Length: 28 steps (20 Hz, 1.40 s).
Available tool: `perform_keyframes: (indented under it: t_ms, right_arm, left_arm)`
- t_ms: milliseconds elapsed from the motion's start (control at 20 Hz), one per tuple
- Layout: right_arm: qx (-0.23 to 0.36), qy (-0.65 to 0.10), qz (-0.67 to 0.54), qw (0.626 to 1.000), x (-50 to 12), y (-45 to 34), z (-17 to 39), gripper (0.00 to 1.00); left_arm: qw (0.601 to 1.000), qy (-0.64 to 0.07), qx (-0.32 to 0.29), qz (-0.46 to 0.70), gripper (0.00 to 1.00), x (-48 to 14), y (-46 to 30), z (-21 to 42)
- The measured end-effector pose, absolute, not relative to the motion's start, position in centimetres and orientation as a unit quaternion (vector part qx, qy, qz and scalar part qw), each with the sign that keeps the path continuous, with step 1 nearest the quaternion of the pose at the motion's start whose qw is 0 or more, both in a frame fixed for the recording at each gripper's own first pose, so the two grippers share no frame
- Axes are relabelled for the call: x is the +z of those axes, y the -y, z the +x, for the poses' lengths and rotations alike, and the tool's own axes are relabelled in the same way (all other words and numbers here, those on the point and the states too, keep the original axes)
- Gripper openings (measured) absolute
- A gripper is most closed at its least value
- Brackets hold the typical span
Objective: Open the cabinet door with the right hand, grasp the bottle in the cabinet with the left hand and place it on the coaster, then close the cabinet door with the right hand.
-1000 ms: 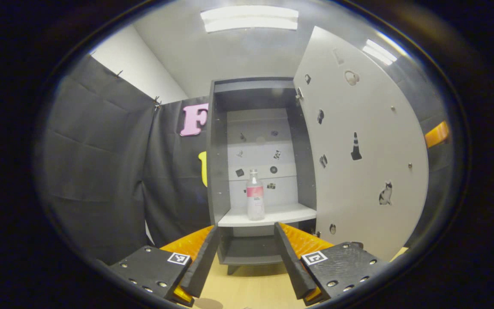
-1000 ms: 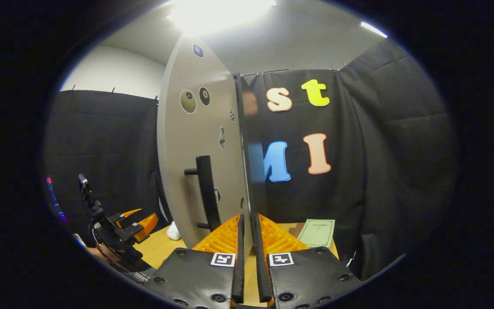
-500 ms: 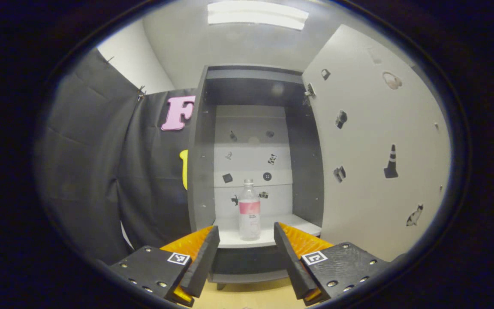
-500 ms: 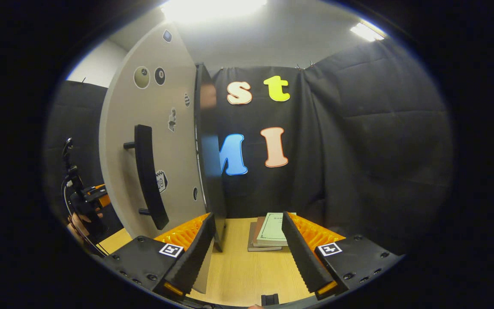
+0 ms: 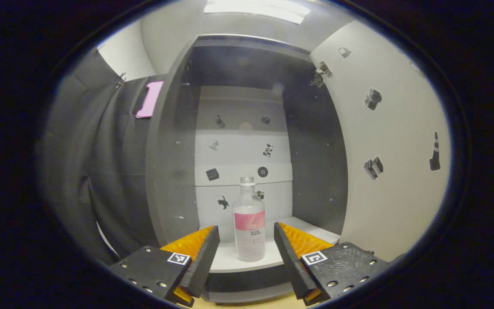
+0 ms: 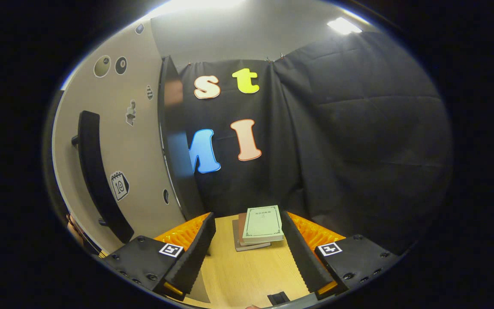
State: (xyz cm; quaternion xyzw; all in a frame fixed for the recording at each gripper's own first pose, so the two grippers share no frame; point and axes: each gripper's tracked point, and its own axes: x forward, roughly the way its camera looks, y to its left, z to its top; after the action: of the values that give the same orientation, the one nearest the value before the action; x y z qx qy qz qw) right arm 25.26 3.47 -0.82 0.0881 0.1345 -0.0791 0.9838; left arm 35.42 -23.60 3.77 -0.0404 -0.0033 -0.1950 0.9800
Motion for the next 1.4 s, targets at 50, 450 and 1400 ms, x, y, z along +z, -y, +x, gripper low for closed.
perform_keyframes:
  t_ms: [50, 450, 1400]
  right_arm:
    - [-0.09, -0.136, 0.088, 0.983, -1.0, -3.2, 25.5, 0.98]
    - [-0.144, -0.15, 0.09, 0.974, -2.5, -2.5, 25.8, 0.98]
    - [-0.067, -0.155, 0.086, 0.982, -2.0, -3.0, 26.0, 0.98]
  left_arm:
    - [0.979, 0.0, -0.201, -0.043, 0.77, 3.2, 24.2, 36.6]
    - [0.975, -0.033, -0.217, -0.045, 0.77, -0.3, 26.5, 42.4]
    - [0.988, 0.008, -0.154, -0.033, 0.71, 3.3, 20.8, 35.6]
